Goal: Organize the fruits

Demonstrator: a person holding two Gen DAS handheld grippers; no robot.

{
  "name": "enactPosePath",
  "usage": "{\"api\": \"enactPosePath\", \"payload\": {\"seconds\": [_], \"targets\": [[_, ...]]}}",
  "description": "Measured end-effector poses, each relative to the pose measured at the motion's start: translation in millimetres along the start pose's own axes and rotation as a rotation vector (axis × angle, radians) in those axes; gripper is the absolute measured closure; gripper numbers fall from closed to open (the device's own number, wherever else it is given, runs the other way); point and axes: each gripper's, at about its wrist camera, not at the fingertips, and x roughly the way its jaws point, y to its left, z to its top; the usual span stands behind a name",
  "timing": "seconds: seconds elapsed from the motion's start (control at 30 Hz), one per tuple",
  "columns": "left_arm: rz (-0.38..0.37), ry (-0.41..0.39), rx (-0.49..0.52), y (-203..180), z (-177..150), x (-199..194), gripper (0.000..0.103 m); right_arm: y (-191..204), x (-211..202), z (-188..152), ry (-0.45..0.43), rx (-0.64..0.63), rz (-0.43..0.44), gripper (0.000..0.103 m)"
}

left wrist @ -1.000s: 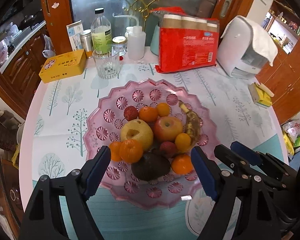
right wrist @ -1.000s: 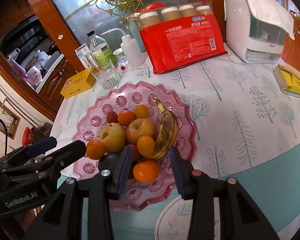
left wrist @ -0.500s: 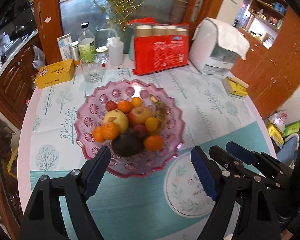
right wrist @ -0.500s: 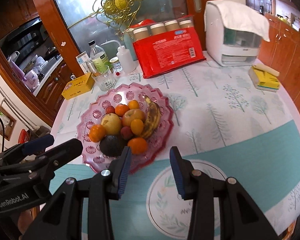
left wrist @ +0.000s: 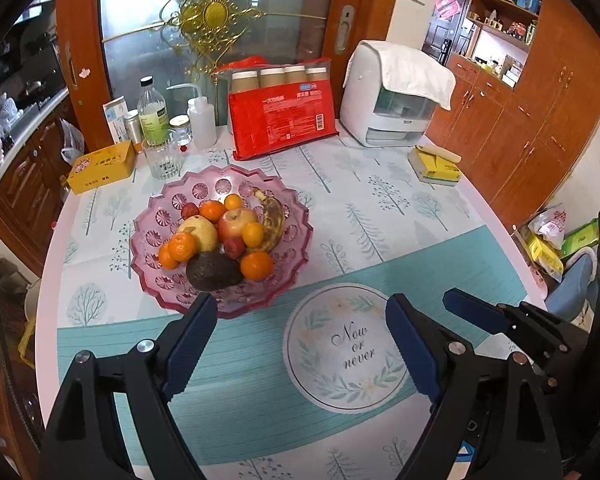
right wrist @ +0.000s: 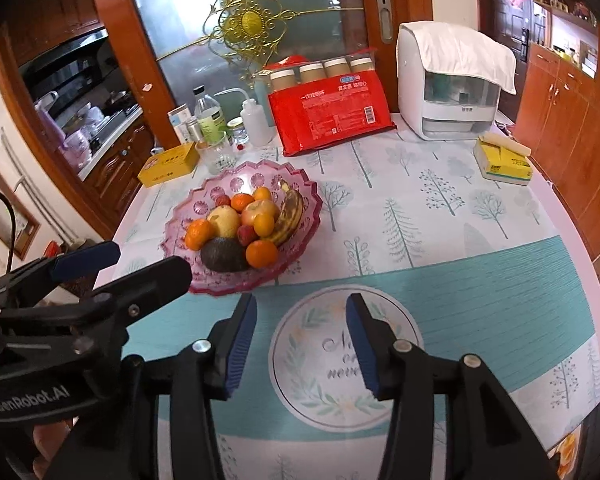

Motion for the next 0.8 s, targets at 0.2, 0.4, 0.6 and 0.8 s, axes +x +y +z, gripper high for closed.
{"api": "enactPosePath", "payload": {"seconds": [0.2, 0.4, 0.6, 0.8], "targets": [[0.053, -0.025, -0.010, -22, -21, -14, 0.017, -17, -14, -18, 0.029, -0.041, 0.022, 0.055], [0.135, -0.057, -0.063, -30, -36, -27, 0.013, -34, -28, -28, 0.029, -0.050, 0.026, 0.055], [0.194, -0.048, -0.121, -34, -48, -29, 0.012, -37, -37, -29, 0.004, -0.096, 0.029, 0.053], [0.227, -0.042, -0.156, -35, -55, -30, 0.012, -38, -37, -29, 0.007, -0.124, 0.053, 0.053]]}}
